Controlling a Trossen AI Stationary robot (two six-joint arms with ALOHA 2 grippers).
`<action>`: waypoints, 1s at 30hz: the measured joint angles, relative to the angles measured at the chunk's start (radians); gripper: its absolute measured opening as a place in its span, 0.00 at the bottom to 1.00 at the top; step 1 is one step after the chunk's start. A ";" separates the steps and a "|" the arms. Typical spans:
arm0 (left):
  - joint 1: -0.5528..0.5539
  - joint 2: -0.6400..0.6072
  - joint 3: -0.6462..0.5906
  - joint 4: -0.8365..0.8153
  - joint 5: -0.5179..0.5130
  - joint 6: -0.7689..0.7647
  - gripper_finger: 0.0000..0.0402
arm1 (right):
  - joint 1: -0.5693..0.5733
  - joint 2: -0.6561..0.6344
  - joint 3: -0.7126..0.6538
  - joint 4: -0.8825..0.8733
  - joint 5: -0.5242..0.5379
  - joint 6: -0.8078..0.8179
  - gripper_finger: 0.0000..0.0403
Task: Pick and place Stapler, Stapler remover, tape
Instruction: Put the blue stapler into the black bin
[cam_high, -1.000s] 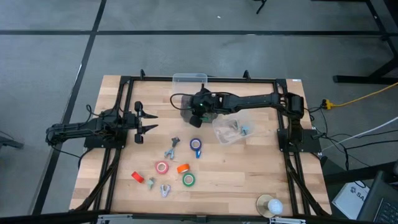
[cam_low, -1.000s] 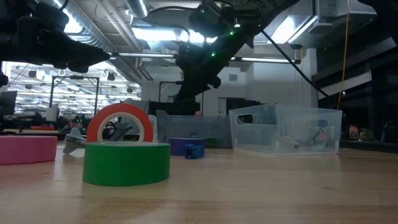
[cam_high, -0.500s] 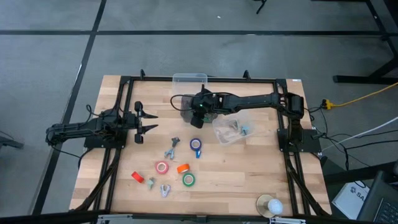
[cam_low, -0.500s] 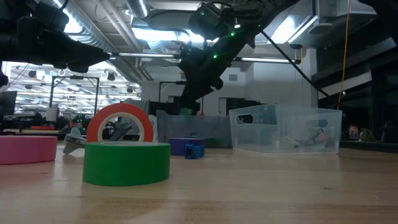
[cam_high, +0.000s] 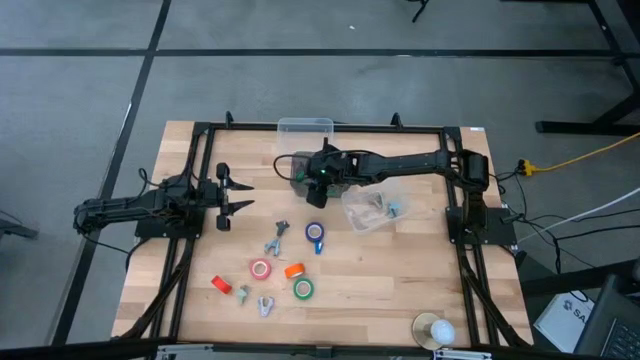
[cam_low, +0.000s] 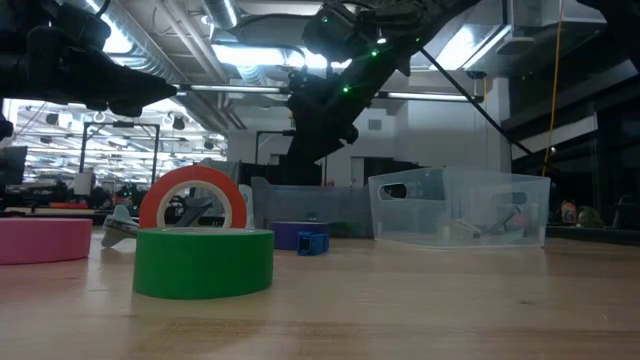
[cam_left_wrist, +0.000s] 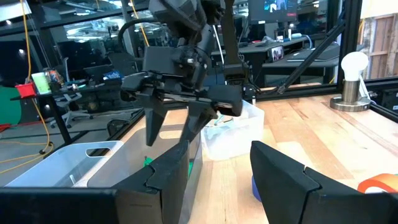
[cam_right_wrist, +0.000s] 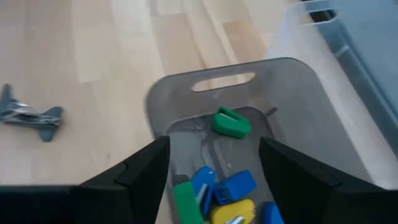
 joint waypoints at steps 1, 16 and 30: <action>0.000 0.000 0.000 0.000 0.000 0.000 0.42 | 0.005 0.000 0.000 0.000 -0.002 0.000 0.63; 0.000 0.000 0.000 0.000 0.000 0.000 0.42 | 0.137 0.000 0.000 -0.040 -0.006 0.003 0.63; 0.000 0.000 0.000 0.000 0.000 0.000 0.42 | 0.307 0.000 -0.001 -0.181 -0.031 -0.183 0.63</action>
